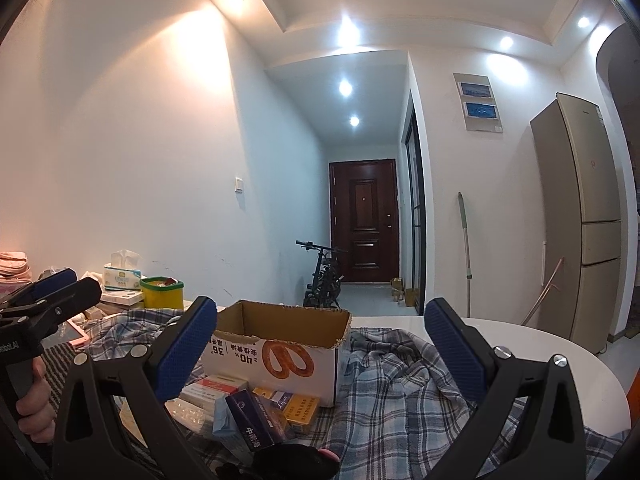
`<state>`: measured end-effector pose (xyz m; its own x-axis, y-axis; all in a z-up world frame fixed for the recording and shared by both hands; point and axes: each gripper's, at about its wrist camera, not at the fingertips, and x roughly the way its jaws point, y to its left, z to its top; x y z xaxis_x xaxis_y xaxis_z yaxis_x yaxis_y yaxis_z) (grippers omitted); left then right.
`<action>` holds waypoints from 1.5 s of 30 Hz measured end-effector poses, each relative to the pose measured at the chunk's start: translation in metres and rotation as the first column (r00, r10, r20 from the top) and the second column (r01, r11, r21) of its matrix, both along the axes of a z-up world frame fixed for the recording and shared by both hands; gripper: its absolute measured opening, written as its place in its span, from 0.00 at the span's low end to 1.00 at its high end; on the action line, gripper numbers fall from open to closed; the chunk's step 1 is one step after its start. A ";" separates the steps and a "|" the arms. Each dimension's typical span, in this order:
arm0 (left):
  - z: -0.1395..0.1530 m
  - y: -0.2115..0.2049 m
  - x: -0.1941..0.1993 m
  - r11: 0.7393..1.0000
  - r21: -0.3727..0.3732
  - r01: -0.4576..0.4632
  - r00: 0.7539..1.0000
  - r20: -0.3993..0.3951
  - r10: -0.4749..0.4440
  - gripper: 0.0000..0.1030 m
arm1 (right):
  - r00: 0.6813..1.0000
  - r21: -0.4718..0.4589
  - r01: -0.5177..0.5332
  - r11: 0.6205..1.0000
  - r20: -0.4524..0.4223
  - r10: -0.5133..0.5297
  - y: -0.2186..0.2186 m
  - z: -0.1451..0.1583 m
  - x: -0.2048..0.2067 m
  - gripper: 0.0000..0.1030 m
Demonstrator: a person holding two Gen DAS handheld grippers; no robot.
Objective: Organize objects
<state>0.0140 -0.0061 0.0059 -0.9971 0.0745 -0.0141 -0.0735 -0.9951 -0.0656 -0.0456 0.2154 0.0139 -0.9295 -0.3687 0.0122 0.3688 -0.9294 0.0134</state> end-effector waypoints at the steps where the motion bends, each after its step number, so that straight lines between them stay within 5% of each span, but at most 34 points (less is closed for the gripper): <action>1: 0.000 0.000 -0.001 1.000 0.001 -0.001 1.000 0.003 0.001 1.00 | 1.000 -0.001 0.001 1.000 0.001 -0.001 0.000 0.000 0.000 1.00; 45: -0.002 -0.001 -0.003 1.000 -0.004 -0.012 1.000 0.017 0.012 1.00 | 1.000 0.006 0.006 1.000 0.006 -0.006 -0.001 0.002 0.000 1.00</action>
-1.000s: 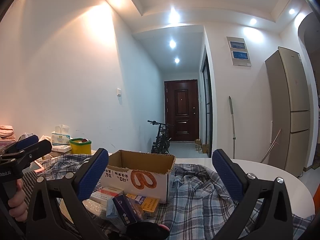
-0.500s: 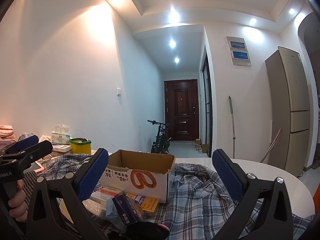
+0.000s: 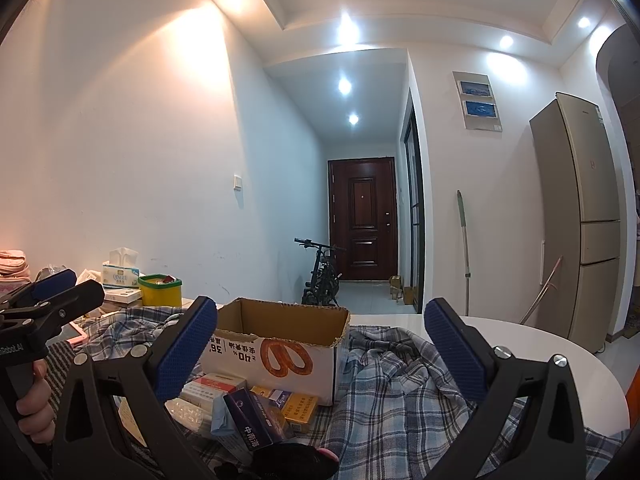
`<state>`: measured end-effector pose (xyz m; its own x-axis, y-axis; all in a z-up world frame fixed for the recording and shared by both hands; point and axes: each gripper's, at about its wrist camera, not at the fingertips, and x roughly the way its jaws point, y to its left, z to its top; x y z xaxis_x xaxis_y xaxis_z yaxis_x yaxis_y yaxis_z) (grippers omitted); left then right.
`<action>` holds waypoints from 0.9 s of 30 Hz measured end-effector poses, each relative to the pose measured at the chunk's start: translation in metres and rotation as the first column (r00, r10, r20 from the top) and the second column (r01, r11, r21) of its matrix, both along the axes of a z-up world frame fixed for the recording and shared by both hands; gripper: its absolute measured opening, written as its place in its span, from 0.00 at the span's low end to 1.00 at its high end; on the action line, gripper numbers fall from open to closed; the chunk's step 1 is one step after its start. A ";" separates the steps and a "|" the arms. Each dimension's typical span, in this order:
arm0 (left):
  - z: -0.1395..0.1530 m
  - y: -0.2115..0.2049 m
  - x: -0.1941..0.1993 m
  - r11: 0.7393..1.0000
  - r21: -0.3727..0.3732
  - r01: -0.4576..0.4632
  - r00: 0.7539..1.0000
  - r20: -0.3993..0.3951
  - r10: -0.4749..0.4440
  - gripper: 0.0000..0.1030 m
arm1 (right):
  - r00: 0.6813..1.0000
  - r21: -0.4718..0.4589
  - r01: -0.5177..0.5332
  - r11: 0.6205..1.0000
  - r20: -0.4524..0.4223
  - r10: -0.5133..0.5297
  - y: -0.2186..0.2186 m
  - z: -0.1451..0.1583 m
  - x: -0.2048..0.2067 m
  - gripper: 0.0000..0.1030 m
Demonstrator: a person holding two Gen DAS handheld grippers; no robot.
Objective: Organize objects
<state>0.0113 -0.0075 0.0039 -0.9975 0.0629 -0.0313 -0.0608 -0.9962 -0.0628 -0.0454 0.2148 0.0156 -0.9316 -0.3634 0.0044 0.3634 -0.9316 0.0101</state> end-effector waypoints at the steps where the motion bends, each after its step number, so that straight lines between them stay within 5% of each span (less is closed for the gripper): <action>1: 0.000 0.000 0.000 1.000 0.000 0.000 1.000 0.001 0.000 1.00 | 1.000 0.000 0.000 1.000 0.000 0.000 0.000 0.000 0.000 1.00; 27: -0.001 -0.003 -0.005 1.000 -0.002 -0.013 0.999 0.031 0.013 1.00 | 1.000 -0.002 0.003 1.000 0.010 -0.003 0.001 -0.002 -0.004 1.00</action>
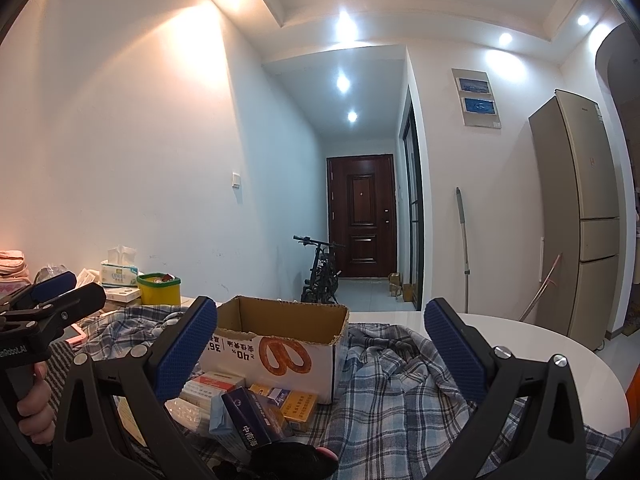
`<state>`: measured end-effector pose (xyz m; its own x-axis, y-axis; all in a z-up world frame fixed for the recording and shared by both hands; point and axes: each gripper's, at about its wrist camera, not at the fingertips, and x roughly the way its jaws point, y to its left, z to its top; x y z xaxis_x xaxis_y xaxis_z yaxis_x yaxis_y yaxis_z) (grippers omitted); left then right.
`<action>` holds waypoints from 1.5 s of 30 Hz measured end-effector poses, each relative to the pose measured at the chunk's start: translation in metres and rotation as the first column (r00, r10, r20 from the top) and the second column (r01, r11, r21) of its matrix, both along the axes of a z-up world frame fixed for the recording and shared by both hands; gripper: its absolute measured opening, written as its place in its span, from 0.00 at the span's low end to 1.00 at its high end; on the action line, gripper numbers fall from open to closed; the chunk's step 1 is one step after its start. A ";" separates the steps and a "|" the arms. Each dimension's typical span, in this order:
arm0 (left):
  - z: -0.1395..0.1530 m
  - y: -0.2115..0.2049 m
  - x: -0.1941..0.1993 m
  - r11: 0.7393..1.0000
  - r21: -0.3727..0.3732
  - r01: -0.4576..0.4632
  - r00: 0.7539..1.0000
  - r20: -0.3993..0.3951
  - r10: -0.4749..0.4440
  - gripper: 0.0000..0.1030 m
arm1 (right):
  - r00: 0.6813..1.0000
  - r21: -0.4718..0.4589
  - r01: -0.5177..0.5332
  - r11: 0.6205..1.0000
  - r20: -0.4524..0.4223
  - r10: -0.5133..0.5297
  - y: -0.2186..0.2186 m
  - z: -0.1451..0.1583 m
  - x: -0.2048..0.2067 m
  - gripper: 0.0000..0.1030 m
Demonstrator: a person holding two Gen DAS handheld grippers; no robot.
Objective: Organize objects
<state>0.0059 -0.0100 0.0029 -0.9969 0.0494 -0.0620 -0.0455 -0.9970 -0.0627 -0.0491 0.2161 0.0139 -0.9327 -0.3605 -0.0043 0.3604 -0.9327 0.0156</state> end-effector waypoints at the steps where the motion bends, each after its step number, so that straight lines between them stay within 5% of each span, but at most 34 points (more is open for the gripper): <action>1: 0.000 0.001 -0.001 1.000 0.000 0.000 1.000 0.002 0.000 1.00 | 1.000 -0.001 0.000 1.000 -0.001 0.000 0.000 0.000 0.000 1.00; 16: -0.002 -0.001 -0.007 1.000 0.016 -0.020 0.999 0.033 0.020 1.00 | 1.000 -0.003 0.004 1.000 0.003 -0.004 0.000 -0.001 0.000 1.00; 24: 0.003 -0.001 0.003 0.999 0.015 -0.051 0.999 -0.009 0.051 1.00 | 0.984 -0.064 0.177 0.982 0.037 -0.175 0.015 0.011 0.004 1.00; 28: 0.011 -0.003 0.009 0.999 0.010 -0.053 0.998 0.018 0.053 1.00 | 0.989 -0.077 0.109 0.991 0.110 -0.101 0.016 0.023 0.013 0.99; 35: 0.004 -0.010 0.010 0.997 0.040 -0.060 0.995 0.079 0.057 1.00 | 0.992 0.033 0.104 0.994 0.066 -0.106 -0.013 0.027 0.041 0.84; 41: -0.004 0.000 0.001 0.999 -0.016 -0.043 0.977 0.209 0.046 1.00 | 0.971 -0.010 0.025 1.000 0.237 -0.022 -0.021 0.008 0.024 0.54; 45: -0.016 0.010 -0.003 0.999 -0.039 0.004 0.955 0.297 0.008 1.00 | 0.962 -0.003 0.038 0.999 0.272 -0.035 -0.020 -0.004 0.021 0.43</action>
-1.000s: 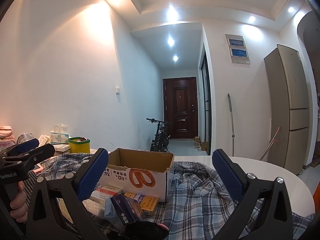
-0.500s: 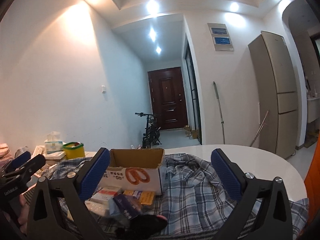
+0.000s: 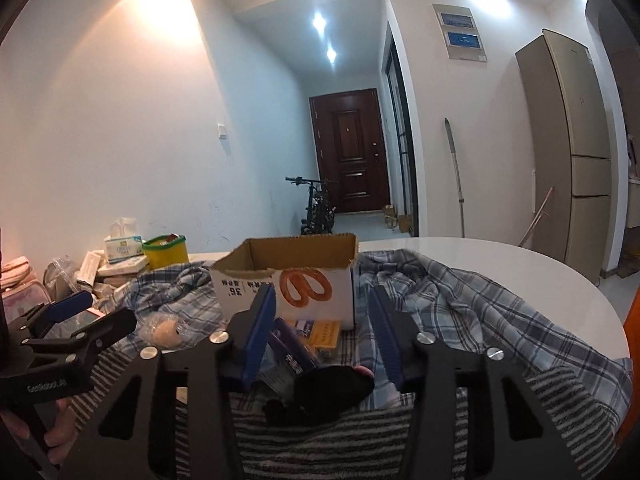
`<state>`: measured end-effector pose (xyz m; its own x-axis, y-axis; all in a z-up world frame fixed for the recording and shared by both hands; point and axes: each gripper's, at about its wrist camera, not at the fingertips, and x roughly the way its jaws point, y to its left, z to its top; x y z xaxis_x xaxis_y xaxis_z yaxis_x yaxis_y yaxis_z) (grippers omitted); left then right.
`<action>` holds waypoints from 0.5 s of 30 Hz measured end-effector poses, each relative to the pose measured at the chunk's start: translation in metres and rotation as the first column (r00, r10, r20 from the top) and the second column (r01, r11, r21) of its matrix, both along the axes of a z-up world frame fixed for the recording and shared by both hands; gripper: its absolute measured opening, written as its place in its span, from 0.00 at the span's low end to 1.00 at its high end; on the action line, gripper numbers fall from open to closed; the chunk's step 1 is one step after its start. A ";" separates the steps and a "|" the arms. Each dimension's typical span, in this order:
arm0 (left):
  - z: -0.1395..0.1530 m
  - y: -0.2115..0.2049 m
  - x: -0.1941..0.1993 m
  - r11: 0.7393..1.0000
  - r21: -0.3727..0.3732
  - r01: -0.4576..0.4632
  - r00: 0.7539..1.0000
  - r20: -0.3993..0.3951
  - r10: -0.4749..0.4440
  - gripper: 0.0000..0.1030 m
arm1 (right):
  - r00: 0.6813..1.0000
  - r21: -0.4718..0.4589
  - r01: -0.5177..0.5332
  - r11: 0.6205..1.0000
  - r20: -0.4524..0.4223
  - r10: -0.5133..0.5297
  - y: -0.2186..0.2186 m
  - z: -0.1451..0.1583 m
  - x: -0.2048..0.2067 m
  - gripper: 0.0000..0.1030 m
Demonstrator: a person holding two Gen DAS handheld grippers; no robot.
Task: Organize objects
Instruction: 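Lower the left tool onto the cream product box and close it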
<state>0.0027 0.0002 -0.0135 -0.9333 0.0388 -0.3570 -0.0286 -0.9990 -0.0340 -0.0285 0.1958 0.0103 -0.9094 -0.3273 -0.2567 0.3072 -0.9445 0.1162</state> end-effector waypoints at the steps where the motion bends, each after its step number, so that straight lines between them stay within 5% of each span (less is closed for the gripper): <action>1: -0.004 0.002 -0.002 1.000 -0.005 0.003 1.000 0.020 -0.003 1.00 | 1.000 0.003 0.005 1.000 0.002 -0.005 0.000 -0.001 0.000 0.41; 9: -0.023 -0.006 -0.032 0.990 0.094 0.109 0.974 0.188 -0.125 0.91 | 1.000 0.061 0.011 0.998 -0.003 -0.011 -0.007 -0.006 0.001 0.32; 15: -0.037 0.017 -0.044 0.992 -0.014 0.127 0.953 0.280 -0.118 0.82 | 1.000 0.061 0.014 0.998 0.016 -0.015 -0.008 -0.012 -0.003 0.32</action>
<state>-0.0408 0.0172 -0.0509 -0.7858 0.1313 -0.6044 -0.1450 -0.9891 -0.0263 -0.0314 0.1881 -0.0017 -0.9094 -0.2976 -0.2905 0.2920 -0.9543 0.0635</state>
